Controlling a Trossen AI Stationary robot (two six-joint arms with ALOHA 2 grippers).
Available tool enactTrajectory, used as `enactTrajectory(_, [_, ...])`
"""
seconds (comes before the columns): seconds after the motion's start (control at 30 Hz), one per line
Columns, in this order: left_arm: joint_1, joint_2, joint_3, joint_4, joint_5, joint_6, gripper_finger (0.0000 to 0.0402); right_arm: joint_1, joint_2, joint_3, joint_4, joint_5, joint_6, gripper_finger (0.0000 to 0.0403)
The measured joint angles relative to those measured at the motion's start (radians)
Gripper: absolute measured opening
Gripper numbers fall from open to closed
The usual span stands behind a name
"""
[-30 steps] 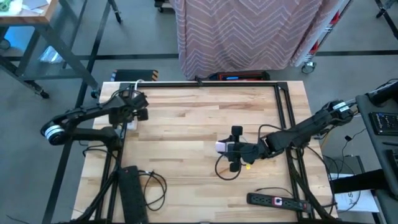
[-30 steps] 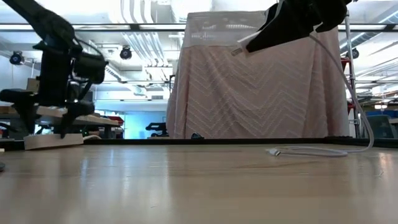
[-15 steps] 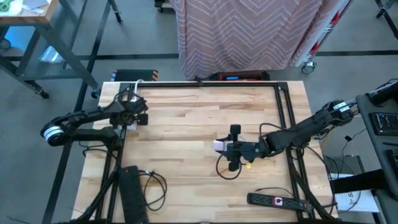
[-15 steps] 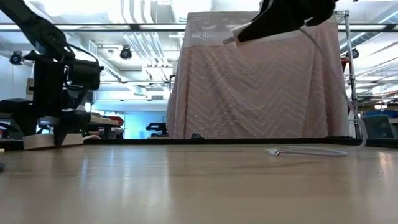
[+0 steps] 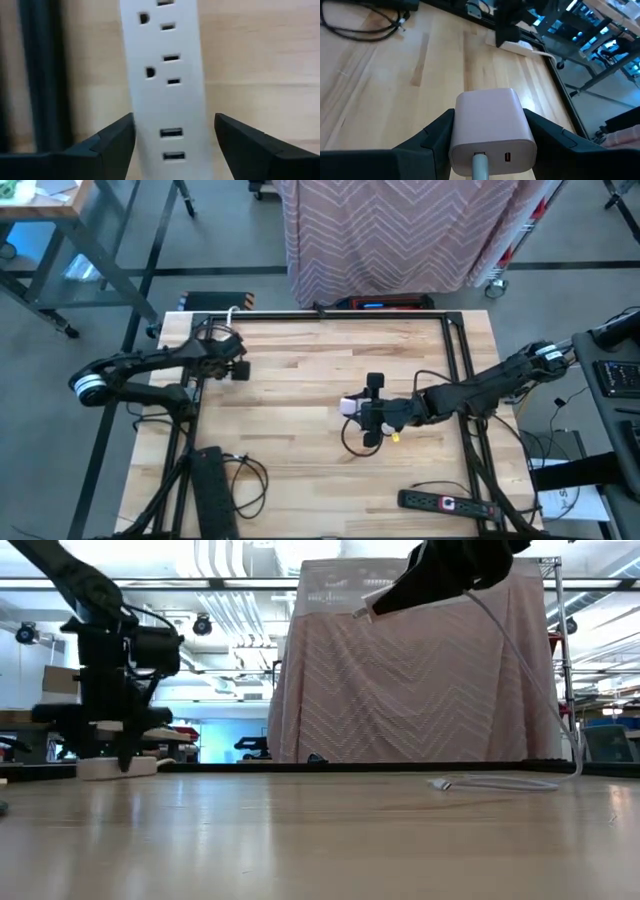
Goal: Insert USB
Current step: Insert the pink charger adapter into the white outlet extension
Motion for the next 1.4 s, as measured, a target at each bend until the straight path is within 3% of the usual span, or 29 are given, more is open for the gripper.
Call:
enactTrajectory(0.1, [-0.001,0.045,-0.043,0.115,0.020,0.010,0.0253,-0.003,0.000,0.000,0.001,-0.026,0.005,0.0180])
enactTrajectory(0.27, [-0.031,0.110,-0.088,0.309,-0.061,0.036,0.0244,-0.017,0.006,0.000,-0.002,-0.051,0.007,0.0180])
enactTrajectory(0.47, [-0.088,0.157,-0.084,0.398,-0.106,0.114,0.0178,-0.051,0.025,0.048,-0.051,-0.050,-0.018,0.0180])
enactTrajectory(0.6, [-0.142,0.197,-0.087,0.494,-0.122,0.189,0.0175,-0.096,0.046,0.129,-0.158,-0.084,-0.054,0.0180])
enactTrajectory(0.9, [-0.464,0.291,-0.077,0.879,-0.066,0.399,0.0175,-0.231,0.237,0.412,-0.490,-0.184,-0.179,0.0180])
enactTrajectory(1.1, [-0.637,0.397,-0.001,0.915,-0.110,0.483,0.0175,-0.286,0.424,0.618,-0.722,-0.260,-0.299,0.0180])
enactTrajectory(1.23, [-0.691,0.468,0.059,0.914,-0.205,0.485,0.0175,-0.332,0.523,0.732,-0.799,-0.294,-0.179,0.0180])
enactTrajectory(1.4, [-0.693,0.532,0.126,0.905,-0.253,0.493,0.0175,-0.409,0.609,0.810,-0.823,-0.428,0.230,0.0180])
